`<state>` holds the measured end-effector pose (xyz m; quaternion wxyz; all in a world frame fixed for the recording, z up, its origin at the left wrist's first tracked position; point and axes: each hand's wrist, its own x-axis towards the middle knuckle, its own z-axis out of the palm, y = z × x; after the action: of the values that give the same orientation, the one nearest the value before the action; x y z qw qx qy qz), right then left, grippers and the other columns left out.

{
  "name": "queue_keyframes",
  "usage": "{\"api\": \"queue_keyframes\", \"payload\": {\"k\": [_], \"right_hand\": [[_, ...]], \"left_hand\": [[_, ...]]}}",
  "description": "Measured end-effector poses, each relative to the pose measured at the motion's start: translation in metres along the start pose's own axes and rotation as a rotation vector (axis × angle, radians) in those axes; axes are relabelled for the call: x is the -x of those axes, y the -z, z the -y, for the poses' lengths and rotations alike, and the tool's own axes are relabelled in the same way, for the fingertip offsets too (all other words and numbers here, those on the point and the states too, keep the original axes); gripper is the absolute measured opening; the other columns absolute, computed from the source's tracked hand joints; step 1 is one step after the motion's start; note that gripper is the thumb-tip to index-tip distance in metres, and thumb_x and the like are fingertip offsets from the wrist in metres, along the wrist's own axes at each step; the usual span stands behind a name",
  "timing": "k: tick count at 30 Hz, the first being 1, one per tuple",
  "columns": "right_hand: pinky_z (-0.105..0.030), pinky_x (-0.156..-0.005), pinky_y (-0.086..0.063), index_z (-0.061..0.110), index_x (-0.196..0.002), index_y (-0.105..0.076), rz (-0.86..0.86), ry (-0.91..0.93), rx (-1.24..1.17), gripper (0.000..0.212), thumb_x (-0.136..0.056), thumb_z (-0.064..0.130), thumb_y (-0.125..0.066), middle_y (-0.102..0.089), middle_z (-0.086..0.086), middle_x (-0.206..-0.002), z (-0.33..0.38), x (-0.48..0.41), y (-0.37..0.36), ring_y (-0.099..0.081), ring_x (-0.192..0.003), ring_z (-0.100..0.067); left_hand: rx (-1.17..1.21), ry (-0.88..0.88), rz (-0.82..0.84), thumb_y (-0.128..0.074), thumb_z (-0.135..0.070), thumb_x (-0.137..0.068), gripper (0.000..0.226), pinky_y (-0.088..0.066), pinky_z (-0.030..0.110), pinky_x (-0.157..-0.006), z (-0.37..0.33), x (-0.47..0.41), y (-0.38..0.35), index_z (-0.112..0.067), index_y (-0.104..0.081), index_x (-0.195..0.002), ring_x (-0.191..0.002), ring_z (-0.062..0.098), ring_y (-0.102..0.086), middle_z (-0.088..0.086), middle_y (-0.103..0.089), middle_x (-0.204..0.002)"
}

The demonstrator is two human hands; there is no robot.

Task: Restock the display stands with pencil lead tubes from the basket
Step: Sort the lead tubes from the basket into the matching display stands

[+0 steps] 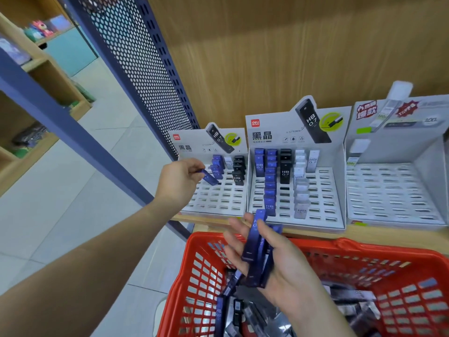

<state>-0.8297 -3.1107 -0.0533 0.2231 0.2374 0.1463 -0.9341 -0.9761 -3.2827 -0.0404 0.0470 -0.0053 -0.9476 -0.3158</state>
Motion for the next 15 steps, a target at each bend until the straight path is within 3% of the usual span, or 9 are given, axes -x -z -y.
{"api": "queue_keyframes", "payload": {"k": [4,7,11,15], "right_hand": [[-0.030,-0.050,-0.058,0.009,-0.119,-0.066,-0.032,-0.015,0.000,0.030,-0.096,0.024,-0.055,-0.073,-0.020,-0.106,-0.001,0.002,0.000,-0.071,-0.066,-0.028],[-0.015,-0.034,-0.040,0.008,-0.092,-0.079,-0.037,-0.060,0.048,0.031,-0.091,0.029,-0.056,-0.071,-0.015,-0.086,0.000,0.005,-0.002,-0.062,-0.054,-0.017],[-0.012,-0.030,-0.029,0.011,-0.123,-0.065,-0.059,0.001,0.043,0.042,-0.085,0.027,-0.060,-0.063,-0.012,-0.077,0.001,0.001,0.002,-0.051,-0.047,-0.012],[-0.013,-0.029,-0.029,0.012,-0.128,-0.062,-0.056,0.017,0.071,0.044,-0.087,0.028,-0.060,-0.056,-0.008,-0.073,0.003,-0.001,0.008,-0.047,-0.047,-0.011]], "left_hand": [[-0.053,-0.088,0.012,-0.066,-0.006,-0.087,0.019,-0.049,0.026,-0.087,-0.001,-0.001,-0.004,-0.008,-0.072,-0.104,-0.092,0.019,-0.066,0.006,-0.072,-0.096],[-0.193,-0.212,0.034,-0.065,-0.009,-0.088,0.018,-0.049,0.028,-0.087,-0.002,-0.003,-0.004,-0.011,-0.074,-0.103,-0.095,0.023,-0.065,0.006,-0.073,-0.100],[-0.308,-0.352,0.037,-0.061,-0.006,-0.090,0.019,-0.049,0.034,-0.088,0.000,-0.004,-0.007,-0.009,-0.074,-0.103,-0.101,0.031,-0.064,0.010,-0.072,-0.105],[-0.299,-0.372,0.006,-0.060,0.001,-0.088,0.021,-0.045,0.027,-0.086,0.012,-0.005,-0.019,-0.006,-0.074,-0.102,-0.097,0.030,-0.065,0.012,-0.071,-0.104]]}}
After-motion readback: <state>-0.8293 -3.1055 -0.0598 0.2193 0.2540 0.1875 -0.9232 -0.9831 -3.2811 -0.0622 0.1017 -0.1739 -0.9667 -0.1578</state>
